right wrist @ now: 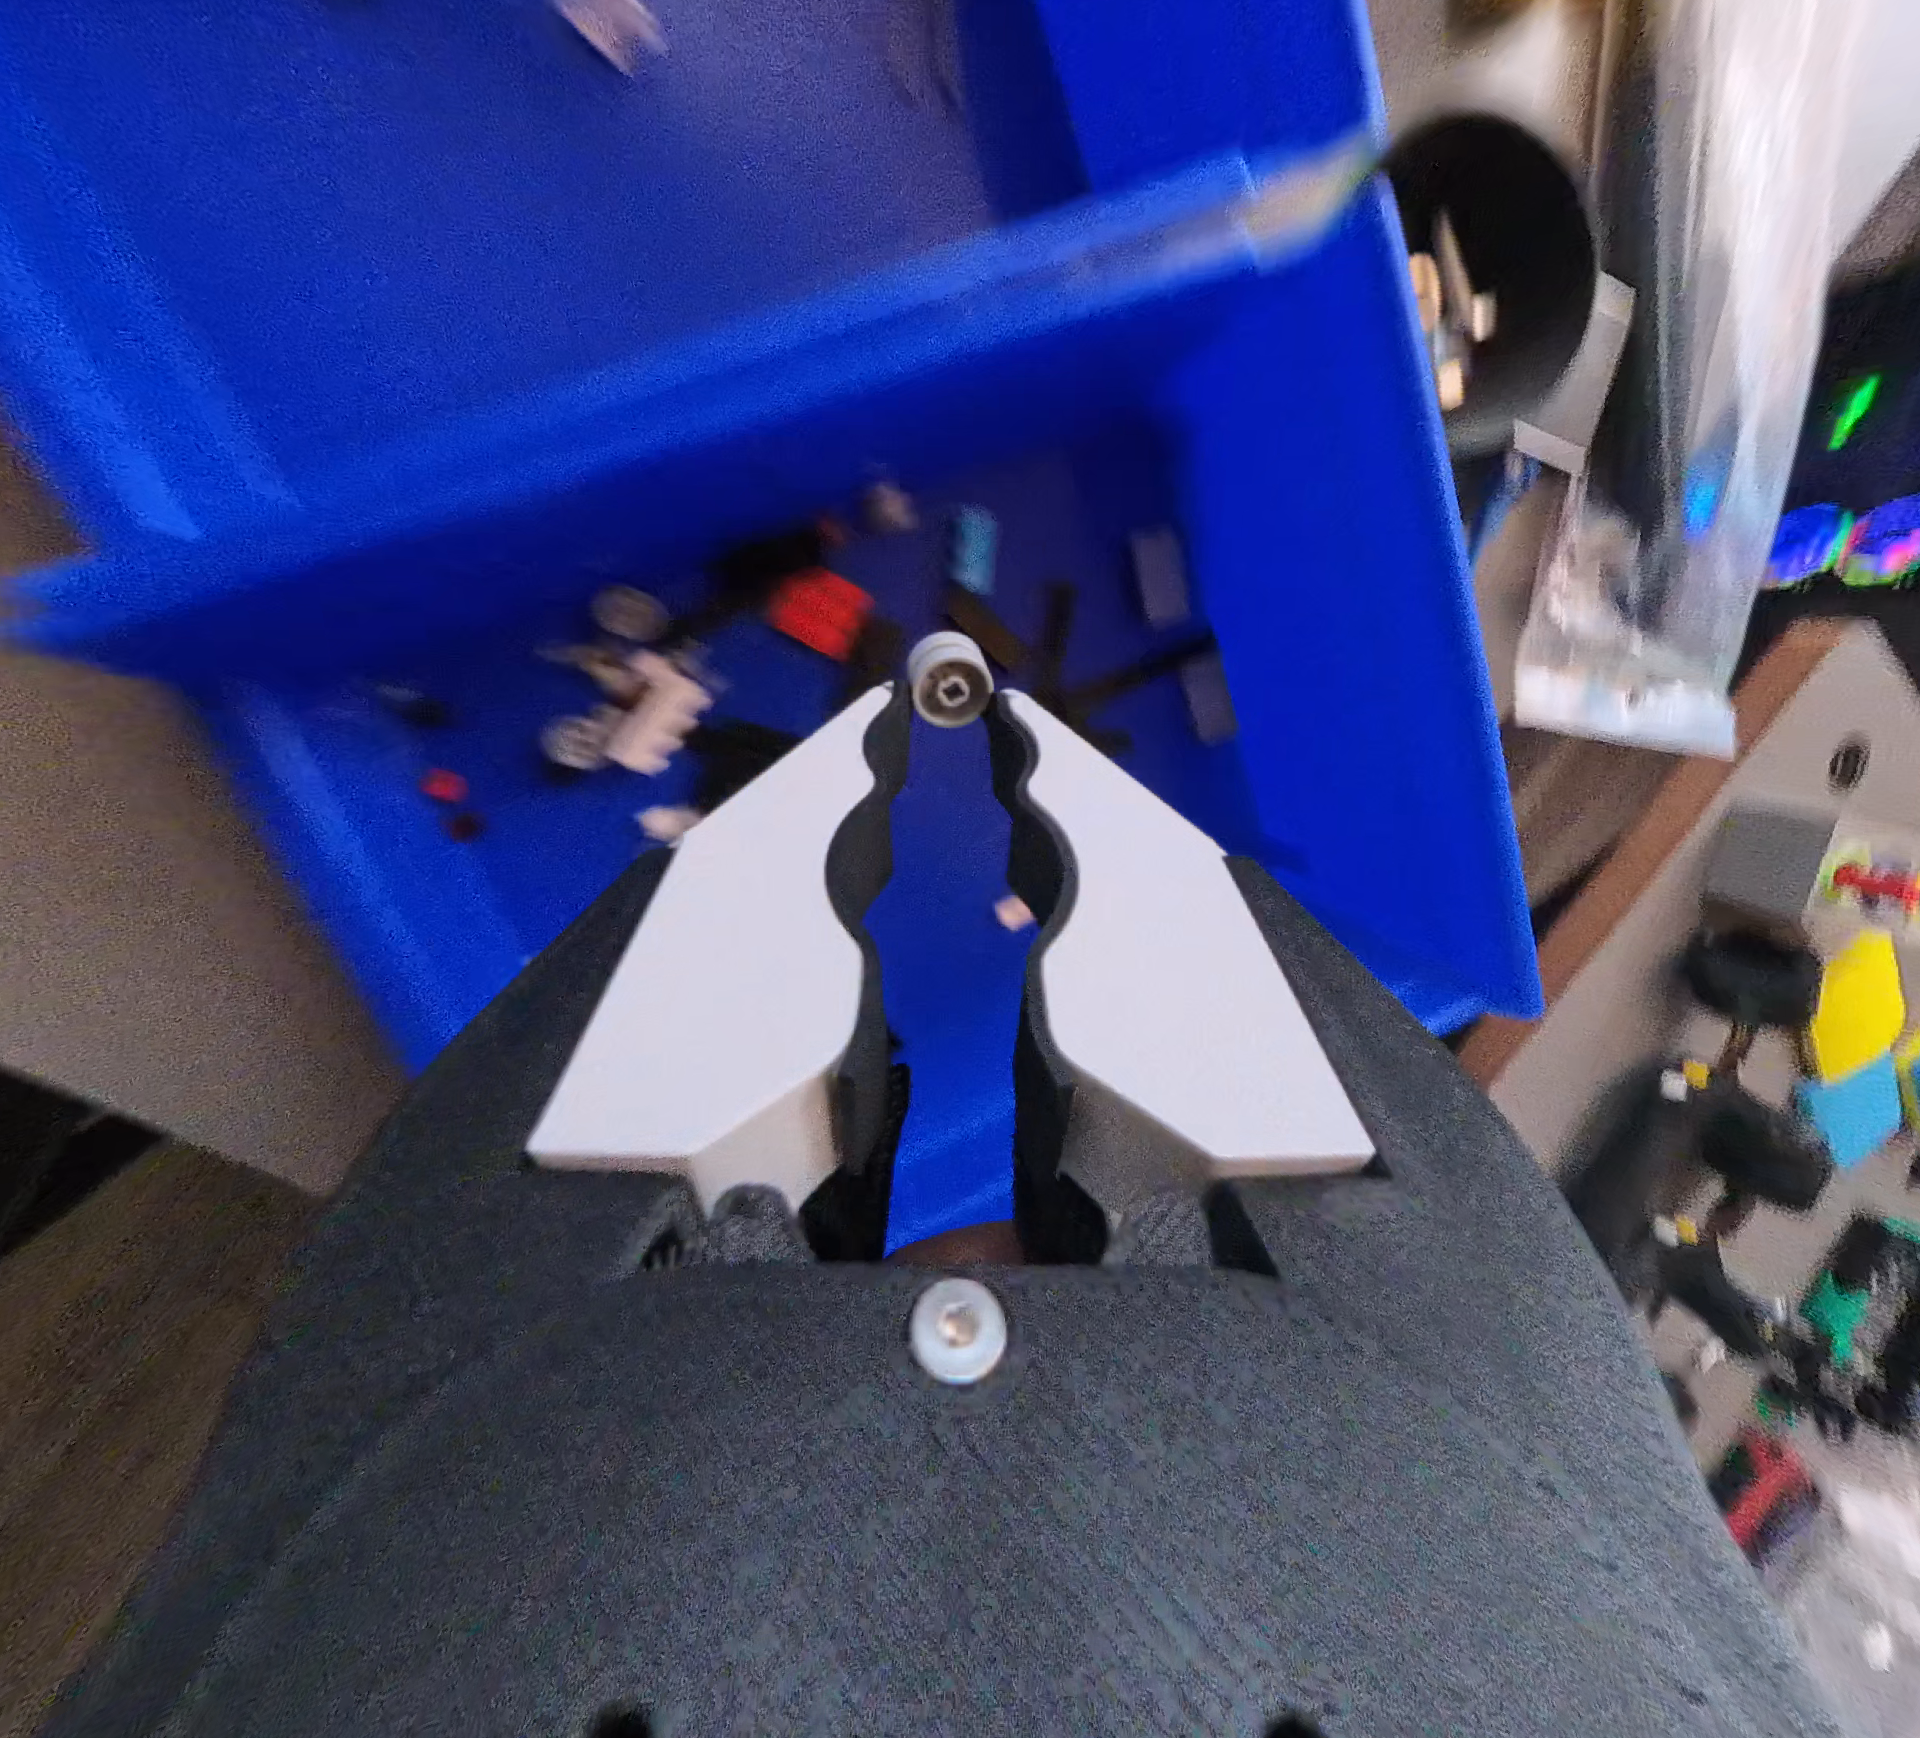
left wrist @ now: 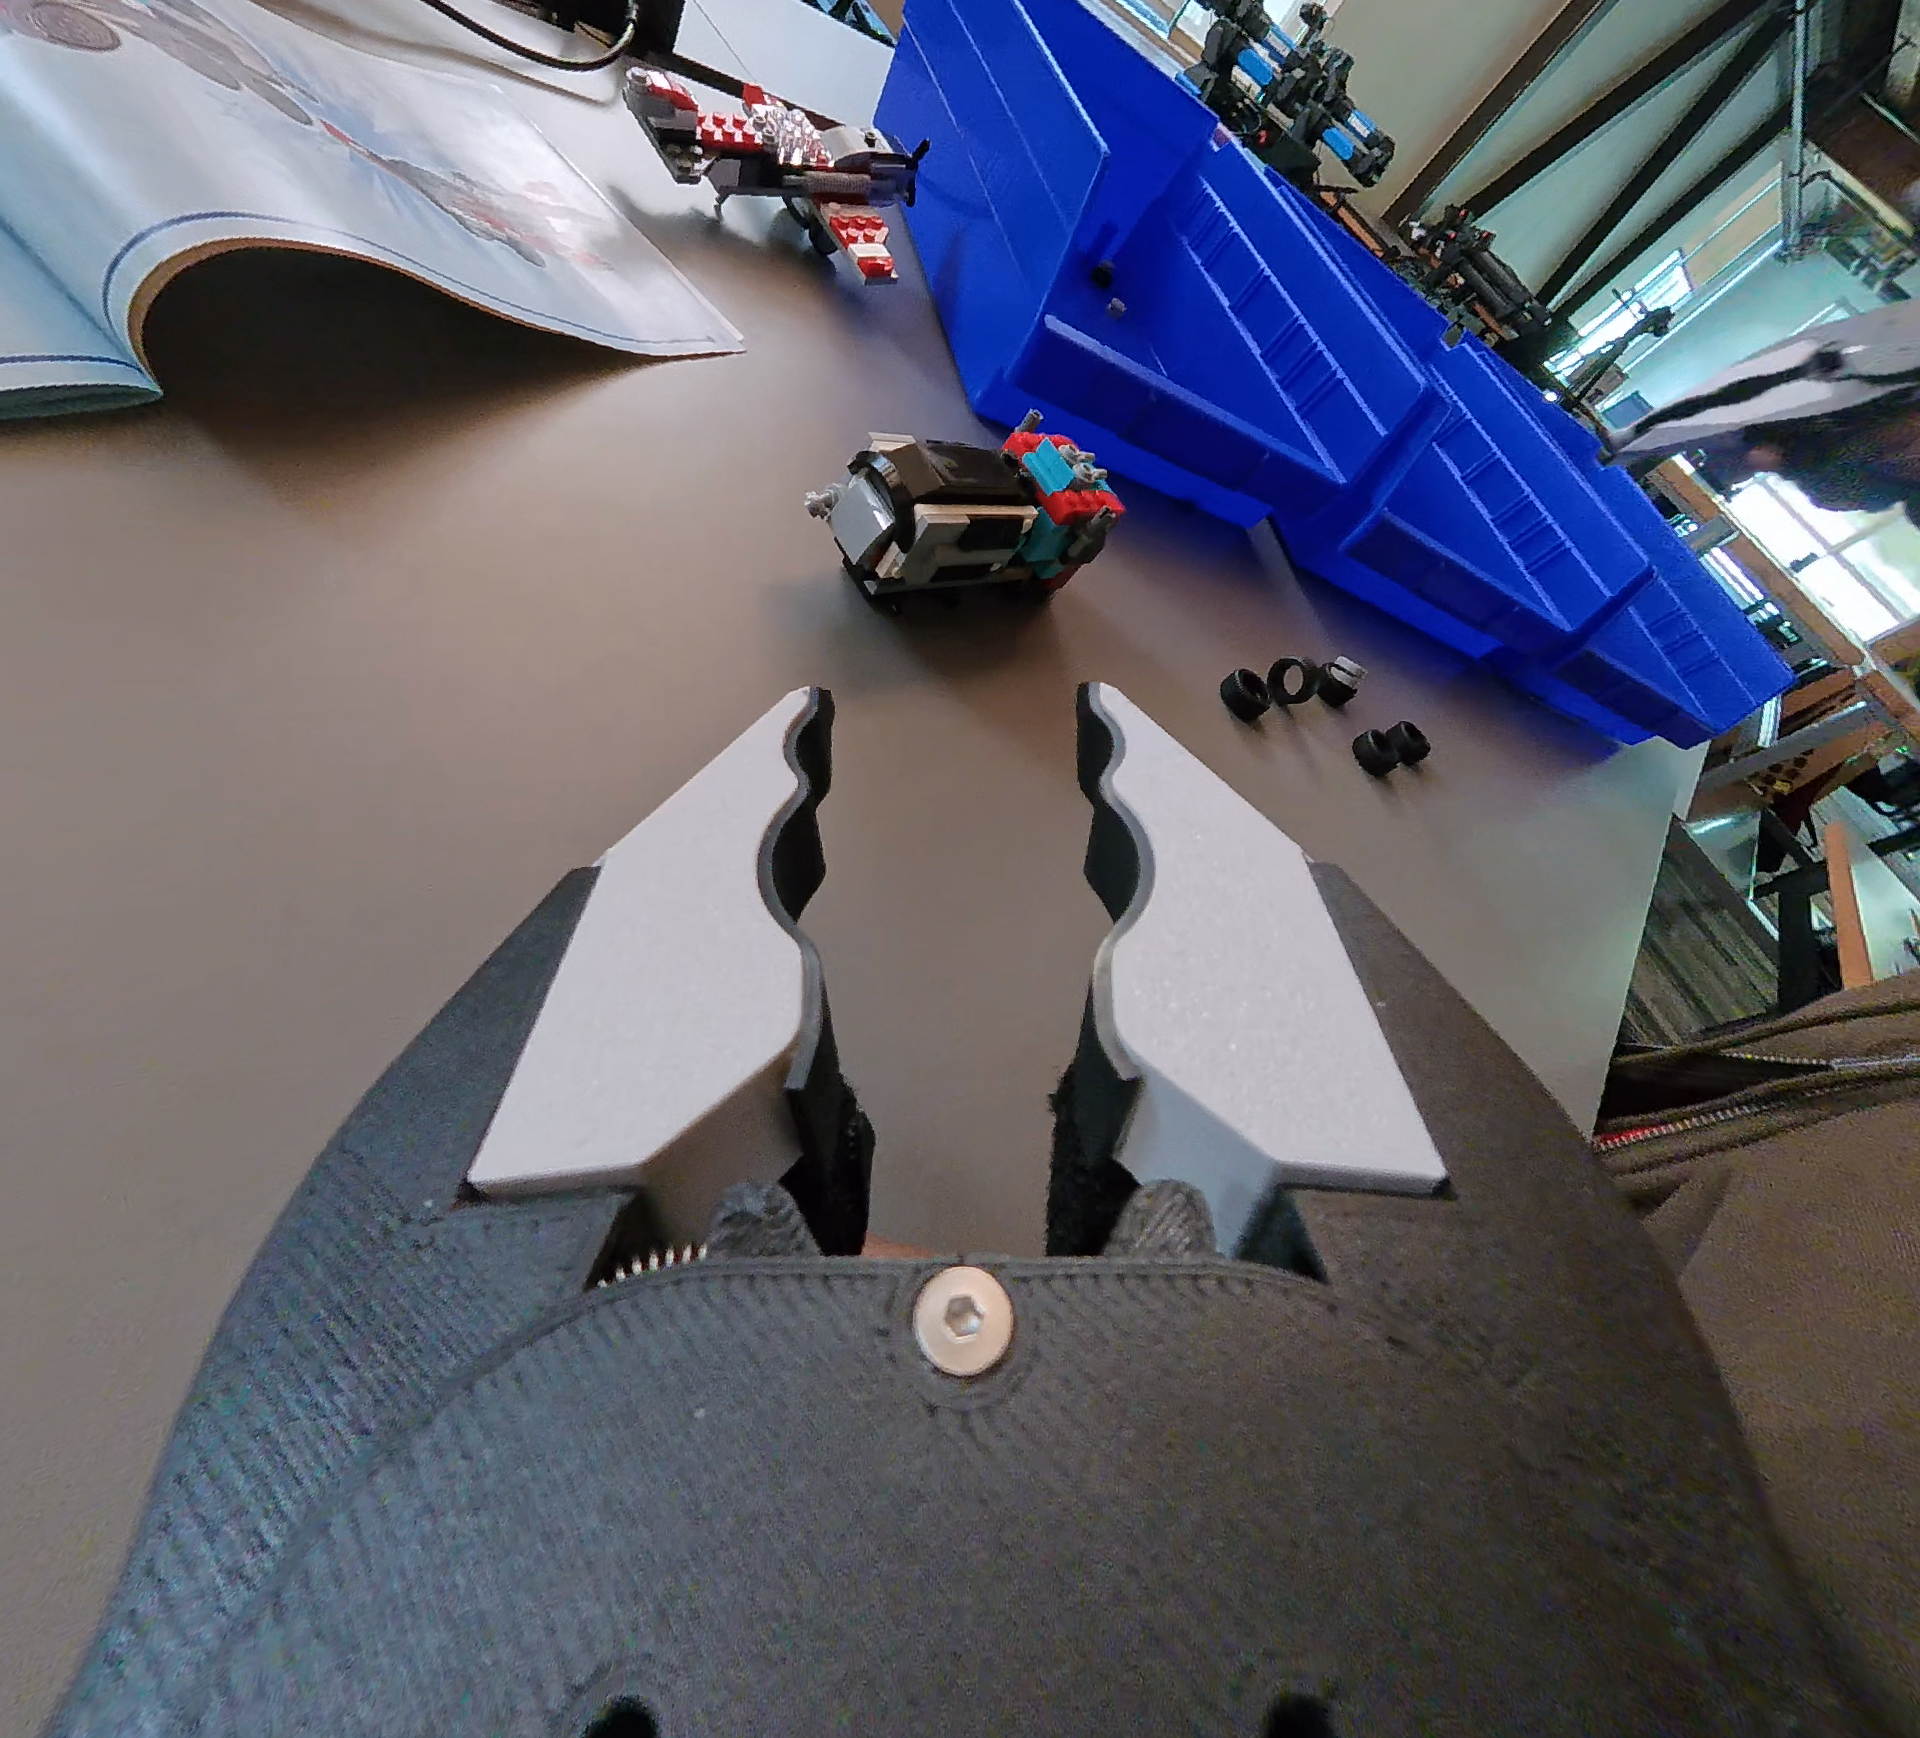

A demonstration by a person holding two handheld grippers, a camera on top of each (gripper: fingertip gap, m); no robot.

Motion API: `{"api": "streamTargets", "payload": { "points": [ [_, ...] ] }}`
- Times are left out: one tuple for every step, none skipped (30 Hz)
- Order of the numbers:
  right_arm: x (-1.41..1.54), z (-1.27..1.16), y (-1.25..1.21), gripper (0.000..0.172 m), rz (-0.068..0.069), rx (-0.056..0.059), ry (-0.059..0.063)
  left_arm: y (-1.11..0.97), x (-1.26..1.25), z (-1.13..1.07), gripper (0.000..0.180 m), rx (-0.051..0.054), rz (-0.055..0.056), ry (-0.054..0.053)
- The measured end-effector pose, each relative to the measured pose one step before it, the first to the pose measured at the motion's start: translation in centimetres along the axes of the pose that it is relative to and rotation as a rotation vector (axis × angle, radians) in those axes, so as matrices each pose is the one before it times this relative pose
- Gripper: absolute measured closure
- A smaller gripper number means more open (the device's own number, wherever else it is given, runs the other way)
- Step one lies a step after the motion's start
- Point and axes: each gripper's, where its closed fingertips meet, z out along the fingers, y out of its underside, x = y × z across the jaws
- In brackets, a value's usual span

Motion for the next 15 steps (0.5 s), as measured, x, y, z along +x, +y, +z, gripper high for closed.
{"api": "streamTargets", "payload": {
  "points": [
    [-2.101,-1.822,-1.626,0.156,-0.0324,0.0771,-0.0024,0.033,0.025,0.027,0.132,-0.0024,0.0005,0.0018],
    [-2.067,-1.551,-1.745,0.156,-0.0372,0.0702,0.0099,0.052,0.018,0.041,0.132,-0.0042,0.001,0.0011],
    [-2.191,-1.23,-1.864,0.156,-0.0407,0.0667,0.0074,0.065,0.032,0.049,0.132,-0.0048,0.0014,0.0012],
    [-2.386,-0.803,-1.932,0.157,-0.0383,0.0643,-0.0062,0.043,0.029,0.041,0.132,-0.0036,0.0019,0.0011],
    [-2.559,-0.243,-1.866,0.156,-0.032,0.0596,-0.022,0.027,0.031,0.017,0.132,-0.0016,0.0022,0.0004],
    [-2.693,0.4,-1.618,0.156,-0.0259,0.051,-0.0392,-0.011,0.025,-0.011,0.132,0.0015,0.0024,-0.0001],
    [-2.729,1.035,-1.208,0.156,-0.0215,0.0352,-0.052,-0.062,0.039,-0.064,0.132,0.0055,0.0025,0.001],
    [-2.542,1.602,-0.752,0.156,-0.0166,0.0189,-0.0563,-0.111,0.047,-0.1,0.132,0.0096,0.0021,0.0015],
    [-2.217,2.035,-0.303,0.156,-0.0112,0.0013,-0.054,-0.157,0.04,-0.137,0.132,0.0124,0.0016,0.002],
    [-1.792,2.26,0.059,0.156,-0.0095,-0.0133,-0.0471,-0.141,0.061,-0.145,0.132,0.0124,0.0005,0.0038],
    [-1.378,2.273,0.367,0.156,-0.0066,-0.0258,-0.0418,-0.105,0.099,-0.167,0.132,0.0105,-0.0012,0.0074],
    [-0.897,2.088,0.489,0.156,-0.0036,-0.0316,-0.0296,-0.108,0.11,-0.18,0.132,0.0107,-0.0014,0.0081],
    [-0.423,1.754,0.457,0.156,-0.0047,-0.0293,-0.0094,-0.111,0.102,-0.198,0.132,0.0111,-0.0011,0.0074],
    [-0.182,1.372,0.497,0.156,-0.0088,-0.0317,0.0015,-0.096,0.09,-0.199,0.132,0.0101,-0.0015,0.0058],
    [-0.187,1.022,0.494,0.156,-0.0117,-0.0324,-0.0016,-0.069,0.081,-0.197,0.132,0.0088,-0.0018,0.0059]
  ]
}}
